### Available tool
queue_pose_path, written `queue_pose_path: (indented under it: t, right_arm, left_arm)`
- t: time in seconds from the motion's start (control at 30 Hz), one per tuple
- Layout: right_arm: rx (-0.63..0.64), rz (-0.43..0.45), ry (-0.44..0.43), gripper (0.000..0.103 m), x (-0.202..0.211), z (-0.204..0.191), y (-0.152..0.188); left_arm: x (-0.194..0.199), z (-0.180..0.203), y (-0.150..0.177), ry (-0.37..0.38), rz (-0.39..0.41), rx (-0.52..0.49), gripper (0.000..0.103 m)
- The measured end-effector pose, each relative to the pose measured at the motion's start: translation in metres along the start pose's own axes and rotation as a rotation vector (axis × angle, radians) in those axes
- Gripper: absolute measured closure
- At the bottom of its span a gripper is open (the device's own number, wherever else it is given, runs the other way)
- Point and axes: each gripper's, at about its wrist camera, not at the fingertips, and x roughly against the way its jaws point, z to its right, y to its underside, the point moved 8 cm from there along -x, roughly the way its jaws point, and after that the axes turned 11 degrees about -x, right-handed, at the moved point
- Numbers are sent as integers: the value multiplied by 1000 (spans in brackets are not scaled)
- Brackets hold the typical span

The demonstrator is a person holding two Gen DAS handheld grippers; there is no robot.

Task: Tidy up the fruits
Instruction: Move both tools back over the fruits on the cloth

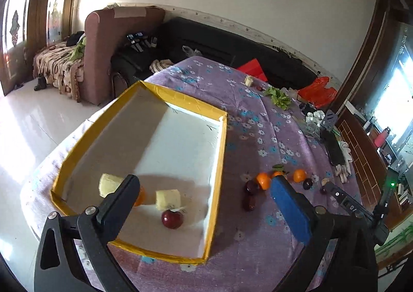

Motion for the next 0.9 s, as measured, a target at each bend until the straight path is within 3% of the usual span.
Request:
queue_pose_path:
  t: [0.23, 0.43, 0.67, 0.83, 0.9]
  right_arm:
    - [-133, 57, 105, 33, 41, 96, -21]
    - [-265, 17, 101, 33, 26, 136, -41]
    - [-281, -84, 40, 33, -26, 108, -36]
    - [-157, -93, 126, 33, -51, 86, -25]
    - [-106, -91, 167, 33, -58, 83, -21]
  left_arm:
    - [-41, 44, 17, 99, -81, -15, 2]
    - [-52, 56, 27, 124, -118, -46, 3]
    - [-57, 55, 25, 116, -112, -77, 8]
    - [-66, 76, 26, 128, -129, -178, 29]
    - [-71, 88, 25, 131, -131, -227, 29]
